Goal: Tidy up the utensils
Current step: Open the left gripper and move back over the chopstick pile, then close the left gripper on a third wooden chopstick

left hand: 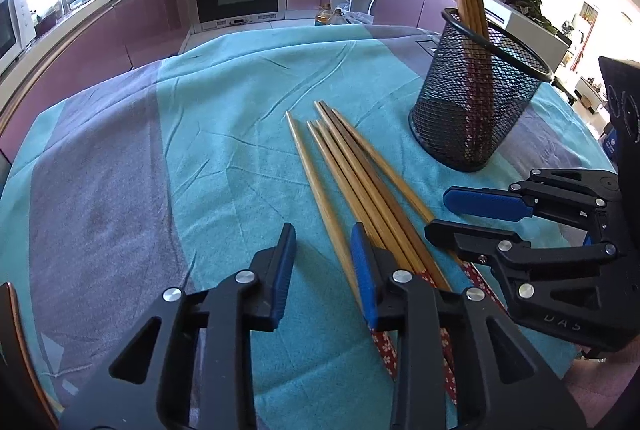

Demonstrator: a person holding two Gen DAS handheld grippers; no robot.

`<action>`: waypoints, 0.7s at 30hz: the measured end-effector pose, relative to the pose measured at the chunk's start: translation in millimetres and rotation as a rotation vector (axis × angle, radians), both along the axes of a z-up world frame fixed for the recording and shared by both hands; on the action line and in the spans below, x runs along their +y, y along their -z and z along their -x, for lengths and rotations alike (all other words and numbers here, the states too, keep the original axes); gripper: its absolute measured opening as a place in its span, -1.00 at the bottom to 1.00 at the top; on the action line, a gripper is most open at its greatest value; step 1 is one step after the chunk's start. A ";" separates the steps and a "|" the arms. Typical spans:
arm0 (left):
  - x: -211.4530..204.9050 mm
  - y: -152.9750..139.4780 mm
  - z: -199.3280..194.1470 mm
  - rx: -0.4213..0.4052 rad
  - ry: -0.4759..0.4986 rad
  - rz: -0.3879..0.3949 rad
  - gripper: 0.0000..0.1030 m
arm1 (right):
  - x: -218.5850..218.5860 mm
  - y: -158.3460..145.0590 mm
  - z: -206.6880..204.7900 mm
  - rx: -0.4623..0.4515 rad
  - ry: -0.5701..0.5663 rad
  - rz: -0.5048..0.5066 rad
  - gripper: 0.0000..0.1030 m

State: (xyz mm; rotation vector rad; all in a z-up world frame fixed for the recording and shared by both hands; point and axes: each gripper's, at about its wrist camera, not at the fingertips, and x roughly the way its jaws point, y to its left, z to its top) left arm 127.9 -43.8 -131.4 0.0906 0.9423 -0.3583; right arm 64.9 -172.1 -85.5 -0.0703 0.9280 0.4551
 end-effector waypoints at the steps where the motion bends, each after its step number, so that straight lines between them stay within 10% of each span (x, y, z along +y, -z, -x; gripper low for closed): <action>1: -0.7 -0.3 -3.0 0.000 -0.001 -0.003 -0.43 | 0.9 0.3 -1.0 -0.004 0.001 0.006 -0.54; 21: 7.4 -3.2 -13.8 0.015 -0.055 0.072 -0.85 | -11.1 -1.3 -5.9 0.002 0.039 -0.065 -0.89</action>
